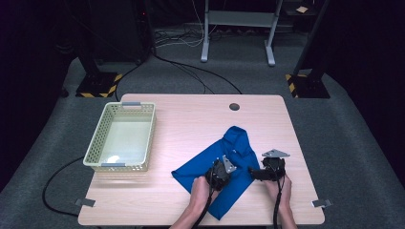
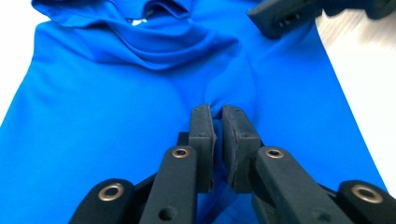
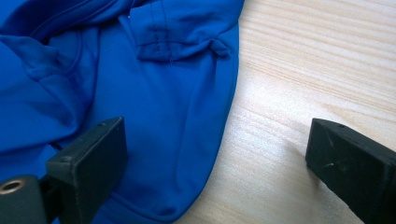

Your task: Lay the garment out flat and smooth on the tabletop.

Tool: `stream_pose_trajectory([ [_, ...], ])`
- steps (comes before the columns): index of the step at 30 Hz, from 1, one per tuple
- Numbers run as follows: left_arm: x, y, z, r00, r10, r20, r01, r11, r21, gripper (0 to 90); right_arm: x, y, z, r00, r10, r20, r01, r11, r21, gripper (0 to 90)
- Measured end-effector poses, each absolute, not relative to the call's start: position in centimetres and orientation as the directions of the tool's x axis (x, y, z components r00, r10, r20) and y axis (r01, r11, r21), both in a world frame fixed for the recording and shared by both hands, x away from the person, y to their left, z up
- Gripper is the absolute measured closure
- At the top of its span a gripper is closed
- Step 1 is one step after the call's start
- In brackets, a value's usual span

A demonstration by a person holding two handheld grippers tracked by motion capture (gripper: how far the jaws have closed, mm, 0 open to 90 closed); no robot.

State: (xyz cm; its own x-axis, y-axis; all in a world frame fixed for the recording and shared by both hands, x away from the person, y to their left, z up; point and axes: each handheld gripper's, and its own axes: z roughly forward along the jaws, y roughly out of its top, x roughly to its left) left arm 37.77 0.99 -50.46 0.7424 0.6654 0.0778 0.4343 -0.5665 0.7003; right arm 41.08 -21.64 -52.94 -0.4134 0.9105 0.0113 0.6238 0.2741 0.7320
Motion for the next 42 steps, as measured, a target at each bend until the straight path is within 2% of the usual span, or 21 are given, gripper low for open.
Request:
stream_pose_trajectory([
  [12,40.5,4.1,-48.1,0.681,0.732,0.026,0.462,-0.456,0.76,85.5,41.1,-21.6,-52.9,-0.411,0.911,0.011,0.624,0.273,0.732,5.0],
  [17,43.1,6.1,-46.6,0.633,0.774,0.006,0.485,-0.402,0.777,85.7,41.1,-21.6,-52.9,-0.41,0.912,0.011,0.625,0.272,0.732,5.0],
  [28,48.4,8.6,-45.3,0.553,0.833,0.021,0.55,-0.384,0.742,85.8,41.1,-21.6,-52.9,-0.408,0.913,0.01,0.625,0.271,0.732,5.0],
  [42,51.6,11.2,-44.2,0.483,0.873,0.068,0.577,-0.376,0.725,85.9,41.1,-21.6,-52.9,-0.407,0.913,0.009,0.626,0.272,0.731,4.8],
])
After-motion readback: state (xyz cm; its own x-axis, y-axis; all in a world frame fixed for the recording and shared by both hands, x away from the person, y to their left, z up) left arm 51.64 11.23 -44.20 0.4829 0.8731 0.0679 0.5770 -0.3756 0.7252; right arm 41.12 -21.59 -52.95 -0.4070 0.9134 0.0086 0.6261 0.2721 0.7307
